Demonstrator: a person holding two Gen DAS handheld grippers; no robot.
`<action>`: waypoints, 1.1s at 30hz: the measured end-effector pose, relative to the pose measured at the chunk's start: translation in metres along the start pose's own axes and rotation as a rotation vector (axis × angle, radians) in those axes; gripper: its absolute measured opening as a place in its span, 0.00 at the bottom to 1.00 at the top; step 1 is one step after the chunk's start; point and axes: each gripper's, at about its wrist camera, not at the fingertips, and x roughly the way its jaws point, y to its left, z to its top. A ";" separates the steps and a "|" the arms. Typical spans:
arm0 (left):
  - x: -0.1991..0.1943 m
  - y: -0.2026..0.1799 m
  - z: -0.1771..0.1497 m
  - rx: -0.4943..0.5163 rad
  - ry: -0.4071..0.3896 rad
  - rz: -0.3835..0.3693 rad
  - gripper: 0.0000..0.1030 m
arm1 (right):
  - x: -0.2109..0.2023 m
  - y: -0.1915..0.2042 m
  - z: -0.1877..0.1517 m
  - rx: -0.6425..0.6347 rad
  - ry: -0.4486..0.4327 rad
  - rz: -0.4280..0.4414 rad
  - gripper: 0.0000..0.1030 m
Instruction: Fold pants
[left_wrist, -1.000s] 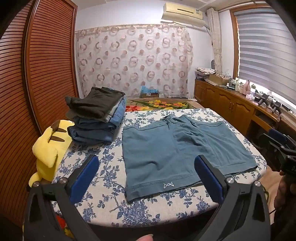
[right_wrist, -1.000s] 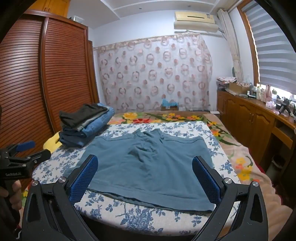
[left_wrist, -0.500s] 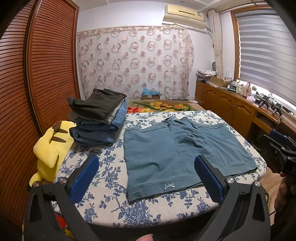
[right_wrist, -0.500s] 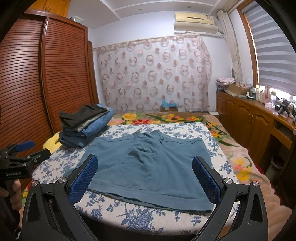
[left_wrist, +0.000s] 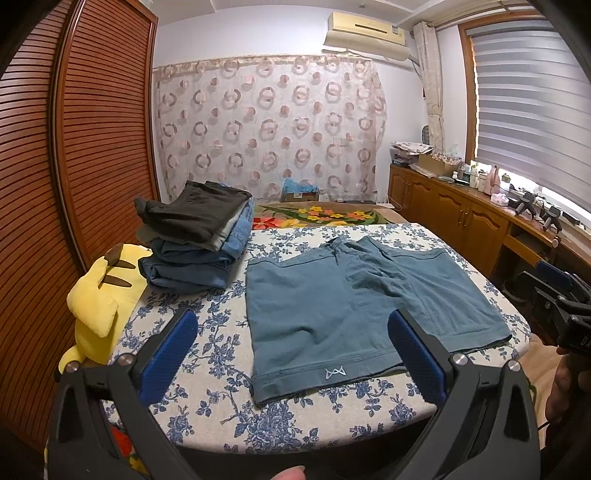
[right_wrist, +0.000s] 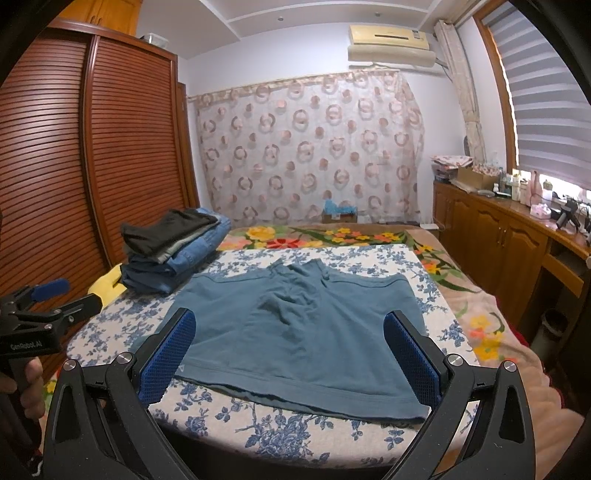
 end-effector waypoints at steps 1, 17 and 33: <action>0.000 -0.001 0.000 0.001 -0.001 0.000 1.00 | 0.000 0.000 0.000 0.000 -0.001 0.000 1.00; -0.002 -0.003 0.002 0.003 -0.005 0.001 1.00 | -0.001 0.000 0.001 0.001 -0.002 0.000 1.00; -0.002 -0.002 0.002 0.003 -0.005 0.000 1.00 | -0.001 0.000 0.001 0.001 -0.004 0.002 1.00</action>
